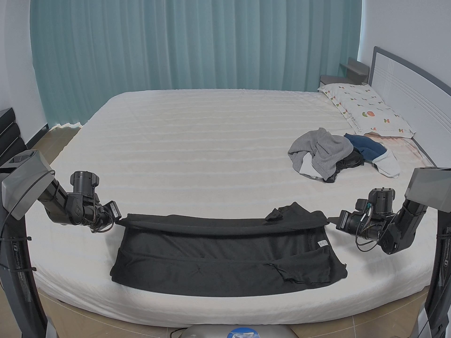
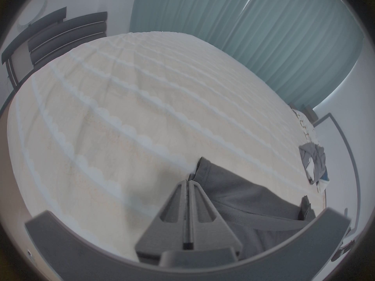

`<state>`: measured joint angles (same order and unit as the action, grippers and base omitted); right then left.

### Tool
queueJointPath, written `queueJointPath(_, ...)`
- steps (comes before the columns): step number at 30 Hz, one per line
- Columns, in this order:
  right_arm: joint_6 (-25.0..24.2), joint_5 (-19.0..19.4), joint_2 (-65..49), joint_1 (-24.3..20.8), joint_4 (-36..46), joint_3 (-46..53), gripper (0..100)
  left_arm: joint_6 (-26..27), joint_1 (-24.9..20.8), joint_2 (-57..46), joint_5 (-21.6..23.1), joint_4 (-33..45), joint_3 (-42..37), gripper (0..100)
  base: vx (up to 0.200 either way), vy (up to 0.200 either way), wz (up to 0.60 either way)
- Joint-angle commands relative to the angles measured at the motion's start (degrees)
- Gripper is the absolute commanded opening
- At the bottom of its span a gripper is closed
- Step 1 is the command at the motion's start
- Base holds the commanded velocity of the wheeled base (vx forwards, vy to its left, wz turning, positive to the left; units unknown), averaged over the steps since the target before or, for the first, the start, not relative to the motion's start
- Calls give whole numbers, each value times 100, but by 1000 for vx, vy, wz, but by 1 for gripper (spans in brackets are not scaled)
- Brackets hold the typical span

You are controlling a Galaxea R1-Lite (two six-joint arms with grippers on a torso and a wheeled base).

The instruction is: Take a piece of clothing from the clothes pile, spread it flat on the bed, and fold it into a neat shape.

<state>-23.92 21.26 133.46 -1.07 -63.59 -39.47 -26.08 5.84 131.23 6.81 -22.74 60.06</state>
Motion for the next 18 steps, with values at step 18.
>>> queueJointPath(18,906,256,382,248,-550,1038,0,929,-4,-63,-22,-917,-1603,0,0,0,0)
